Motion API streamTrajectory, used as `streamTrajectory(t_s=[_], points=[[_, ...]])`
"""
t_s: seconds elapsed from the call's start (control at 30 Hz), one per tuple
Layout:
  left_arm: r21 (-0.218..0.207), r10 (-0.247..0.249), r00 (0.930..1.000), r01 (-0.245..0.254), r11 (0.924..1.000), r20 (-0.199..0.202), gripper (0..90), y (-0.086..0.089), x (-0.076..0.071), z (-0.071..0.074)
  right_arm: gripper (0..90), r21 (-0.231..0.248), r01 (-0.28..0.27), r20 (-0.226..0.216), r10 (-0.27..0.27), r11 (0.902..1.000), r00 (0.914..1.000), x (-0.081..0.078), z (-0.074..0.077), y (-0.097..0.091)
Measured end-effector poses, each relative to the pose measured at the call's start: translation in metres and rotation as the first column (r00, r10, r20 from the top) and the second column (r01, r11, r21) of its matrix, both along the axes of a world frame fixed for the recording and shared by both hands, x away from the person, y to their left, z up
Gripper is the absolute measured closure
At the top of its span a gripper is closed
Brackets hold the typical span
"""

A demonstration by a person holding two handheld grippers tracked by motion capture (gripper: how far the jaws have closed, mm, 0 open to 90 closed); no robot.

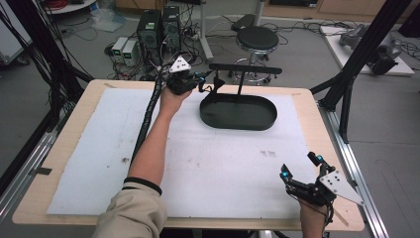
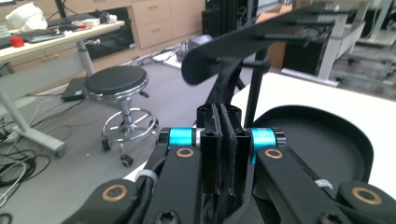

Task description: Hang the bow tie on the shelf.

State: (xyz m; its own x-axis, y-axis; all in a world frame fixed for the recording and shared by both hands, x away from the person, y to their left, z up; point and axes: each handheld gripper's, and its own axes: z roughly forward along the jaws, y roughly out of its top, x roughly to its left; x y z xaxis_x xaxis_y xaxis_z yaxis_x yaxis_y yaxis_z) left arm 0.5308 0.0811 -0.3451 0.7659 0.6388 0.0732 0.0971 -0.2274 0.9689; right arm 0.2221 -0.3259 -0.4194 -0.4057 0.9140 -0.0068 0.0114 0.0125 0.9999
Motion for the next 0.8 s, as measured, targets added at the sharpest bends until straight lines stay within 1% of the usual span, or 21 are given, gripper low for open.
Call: streamTrajectory(t_s=[0.03,0.07,0.1,0.13,0.2,0.23,0.27,0.33,0.37,0.4,0.47,0.5,0.53,0.57,0.6,0.67,0.73,0.8], points=[[0.0,0.009,1.0,-0.009,1.0,-0.001,75.7,0.001,0.0,0.0,3.2,0.001,-0.003,-0.003,0.003,1.0,1.0,0.0,0.0,0.001],[-0.002,0.018,0.9998,-0.019,0.9998,-0.009,65.6,0.002,0.0,-0.001,3.3,0.0,-0.003,-0.003,0.003,1.0,1.0,0.0,0.0,0.001],[0.0,0.023,0.9997,-0.023,0.9997,-0.01,65.6,0.003,-0.001,-0.001,3.2,-0.003,-0.002,-0.001,0.002,1.0,1.0,0.0,0.0,0.001],[0.017,0.036,0.9993,-0.036,0.9992,-0.003,62.0,0.004,-0.002,-0.002,3.2,-0.003,-0.004,-0.001,0.004,1.0,1.0,0.0,0.0,0.002],[0.054,0.069,0.9976,-0.069,0.9961,0.009,48.8,0.005,-0.005,-0.004,3.2,-0.003,-0.006,-0.005,0.006,1.0,1.0,0.0,0.0,0.003],[0.066,0.09,0.9958,-0.091,0.9937,0.014,42.1,0.007,-0.008,-0.004,3.2,-0.005,-0.006,-0.003,0.006,1.0,1.0,0.0,0.0,0.003],[0.078,0.098,0.995,-0.099,0.992,0.019,36.2,0.009,-0.01,-0.005,3.2,-0.002,-0.006,-0.001,0.006,1.0,1.0,0.0,0.001,0.003],[0.087,0.096,0.995,-0.098,0.9913,0.027,31.2,0.014,-0.018,-0.005,3.2,-0.004,-0.006,0.003,0.006,1.0,1.0,0.0,0.001,0.003],[0.089,0.095,0.9952,-0.096,0.9913,0.025,24.2,0.017,-0.022,-0.004,3.2,-0.005,-0.005,0.004,0.005,1.0,1.0,0.0,0.001,0.003],[0.089,0.095,0.9951,-0.097,0.9913,0.026,24.2,0.018,-0.024,-0.004,3.2,-0.005,-0.005,0.004,0.005,1.0,1.0,0.0,0.001,0.003],[0.07,0.099,0.9946,-0.101,0.9924,0.031,17.7,0.028,-0.036,-0.001,3.2,-0.004,-0.003,0.003,0.003,1.0,1.0,0.0,0.001,0.003],[0.065,0.113,0.9931,-0.115,0.9912,0.032,14.3,0.033,-0.041,0.002,3.2,-0.003,-0.002,0.003,0.002,1.0,1.0,0.0,0.001,0.003],[0.049,0.133,0.9906,-0.134,0.9897,0.033,8.1,0.037,-0.047,0.005,3.2,-0.004,-0.002,0.002,0.002,1.0,1.0,0.0,0.001,0.002],[0.038,0.143,0.9889,-0.144,0.9888,0.04,4.3,0.042,-0.053,0.007,3.2,-0.002,0.002,-0.003,-0.002,1.0,1.0,0.0,0.001,0.002],[0.018,0.148,0.9879,-0.149,0.9887,0.047,1.7,0.049,-0.061,0.01,3.2,-0.006,0.007,-0.004,-0.007,1.0,1.0,0.0,0.001,0.002],[0.001,0.146,0.9877,-0.147,0.9892,0.056,1.7,0.059,-0.074,0.014,3.2,-0.011,0.017,-0.004,-0.017,0.9998,0.9998,0.0,0.0,0.002],[-0.021,0.135,0.9892,-0.134,0.9907,0.056,1.7,0.072,-0.091,0.019,3.2,-0.008,0.023,-0.008,-0.023,0.9997,0.9997,0.0,0.0,0.002],[-0.043,0.14,0.9877,-0.138,0.9895,0.068,1.7,0.083,-0.107,0.022,2.3,-0.007,0.026,-0.01,-0.026,0.9996,0.9996,0.0,0.001,0.002]])
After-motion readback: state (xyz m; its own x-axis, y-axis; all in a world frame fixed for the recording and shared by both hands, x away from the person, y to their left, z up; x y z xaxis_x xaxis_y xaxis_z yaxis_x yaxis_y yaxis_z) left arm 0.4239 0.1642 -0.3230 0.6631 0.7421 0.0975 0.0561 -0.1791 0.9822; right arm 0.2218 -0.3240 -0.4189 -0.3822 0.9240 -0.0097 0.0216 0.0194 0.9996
